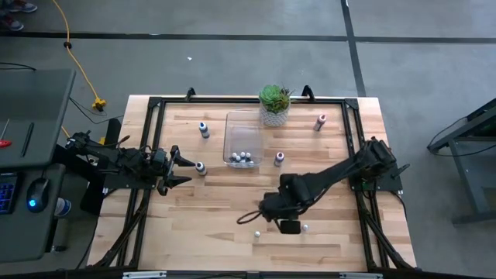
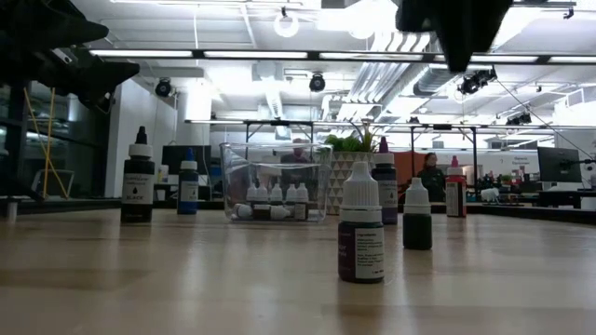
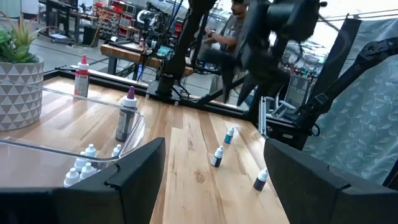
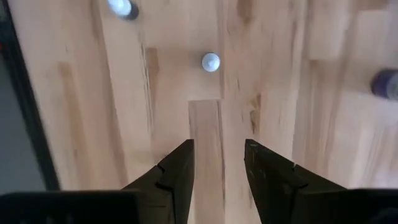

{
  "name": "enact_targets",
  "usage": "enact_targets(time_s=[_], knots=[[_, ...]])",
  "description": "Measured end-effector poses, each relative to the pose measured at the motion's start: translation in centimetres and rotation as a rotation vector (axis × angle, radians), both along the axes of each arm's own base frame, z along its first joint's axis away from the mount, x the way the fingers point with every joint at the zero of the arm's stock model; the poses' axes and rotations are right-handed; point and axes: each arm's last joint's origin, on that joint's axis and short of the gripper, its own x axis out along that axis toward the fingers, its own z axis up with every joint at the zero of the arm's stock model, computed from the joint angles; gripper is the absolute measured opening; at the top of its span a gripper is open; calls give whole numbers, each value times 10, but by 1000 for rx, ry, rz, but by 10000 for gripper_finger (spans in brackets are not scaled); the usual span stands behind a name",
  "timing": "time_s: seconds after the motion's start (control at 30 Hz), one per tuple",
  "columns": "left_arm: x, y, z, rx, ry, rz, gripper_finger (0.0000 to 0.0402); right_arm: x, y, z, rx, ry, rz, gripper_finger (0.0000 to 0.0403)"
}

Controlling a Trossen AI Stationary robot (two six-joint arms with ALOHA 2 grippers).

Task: Pick & Place food coloring
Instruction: Put the small black food coloring bottle into the transparent bin

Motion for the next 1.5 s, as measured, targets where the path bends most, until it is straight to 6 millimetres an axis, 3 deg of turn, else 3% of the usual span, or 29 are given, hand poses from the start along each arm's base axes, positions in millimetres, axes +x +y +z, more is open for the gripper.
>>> enact_targets(time_s=[0.2,0.6,0.87,1.3,1.5], knots=[[0,0,0,0,0,0,271,-6,6,-34,30,-87,75,141],[0,0,0,0,0,0,271,-13,4,-74,90,-253,103,226],[0,0,0,0,0,0,271,-13,2,-94,12,-375,219,232],[0,0,0,0,0,0,271,-20,-8,-121,28,-407,133,232],[0,0,0,0,0,0,271,-17,-12,-122,57,-428,62,232]])
